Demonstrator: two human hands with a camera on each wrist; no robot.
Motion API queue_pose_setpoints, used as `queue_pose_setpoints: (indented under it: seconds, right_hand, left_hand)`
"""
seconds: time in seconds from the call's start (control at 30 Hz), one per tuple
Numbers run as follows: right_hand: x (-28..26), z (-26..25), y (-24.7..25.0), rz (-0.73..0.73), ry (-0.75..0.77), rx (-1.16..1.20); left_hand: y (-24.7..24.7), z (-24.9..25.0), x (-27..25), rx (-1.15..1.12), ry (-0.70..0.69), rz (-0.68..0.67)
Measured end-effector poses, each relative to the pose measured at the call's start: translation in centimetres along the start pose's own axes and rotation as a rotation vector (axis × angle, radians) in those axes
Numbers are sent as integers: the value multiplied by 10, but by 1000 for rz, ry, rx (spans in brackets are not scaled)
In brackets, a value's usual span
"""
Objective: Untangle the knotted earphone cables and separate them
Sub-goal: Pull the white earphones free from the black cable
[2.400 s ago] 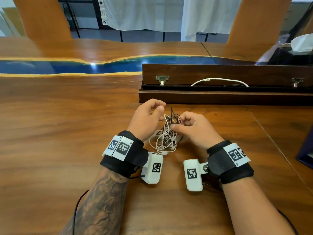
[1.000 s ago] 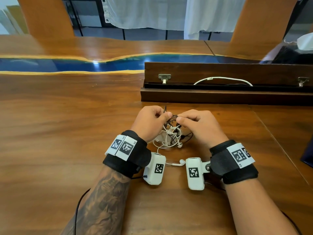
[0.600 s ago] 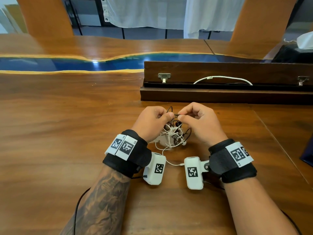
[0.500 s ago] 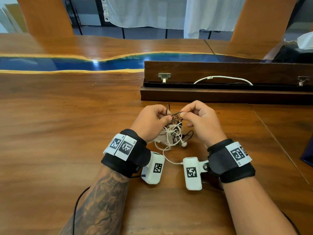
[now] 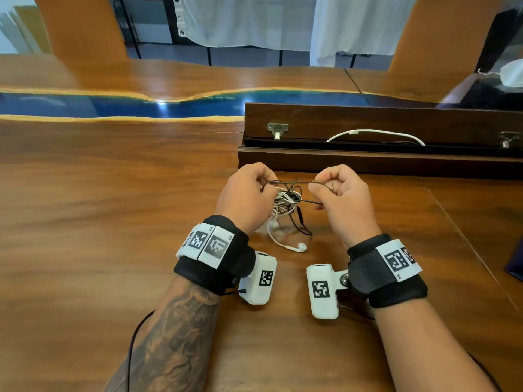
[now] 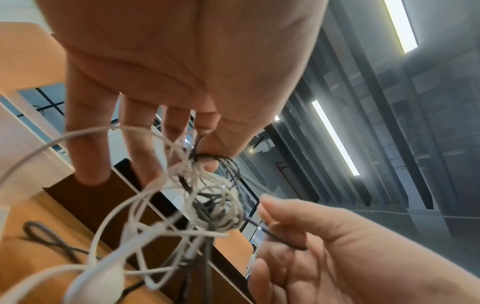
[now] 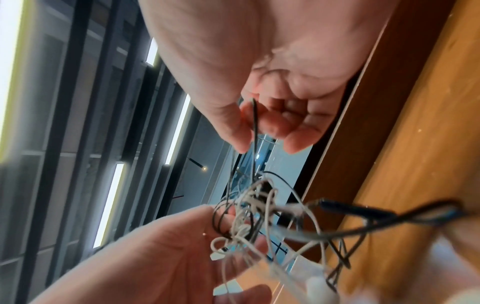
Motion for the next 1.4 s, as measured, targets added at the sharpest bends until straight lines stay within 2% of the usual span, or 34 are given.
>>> queue_pose_setpoints:
  seconds: [0.07,0.2,0.4,0.6,0.73,0.87,1.07,1.23,1.4]
  right_hand:
    - [0,1,-1,-19,-48,33]
    - [-5,8,-12,-148,-221,153]
    - [-7,9,-14,-154,-251,198]
    - [-4,9,-15,-178,-177,171]
    - [-3,10,-16,-195,-123,107]
    - [0,11,-7,-118,-111,77]
    - [-5,5,-21,-283,-78,72]
    - [-3,5,-20,-266,-52,18]
    - [-6,-1,-22,-316,9,-27]
  left_hand:
    - [-5,-2,1,-58,15,-27]
    - [-19,-1,-2,-100,54,-149]
    - [-24,8,-8,-173,53,-220]
    - [-18,8,-5,-180,-24,-177]
    - [-13,6,-4,-237,-7,-153]
    - [-18,6,-4,-301,24,-200]
    - [-16,2,-2,-370,89,-133]
    - [-18,2,-1,-324,64,-156]
    - [-20,5,-4,-209,-8,-169]
Point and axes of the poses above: each hand's wrist, its own x-axis towards the middle knuckle, its own y-axis out of the back of the hand, z = x × y, the point moved 8 cm from there along x, towards the middle knuckle, and after that the axes turned 5 degrees about -z, right-handed, at the moved point
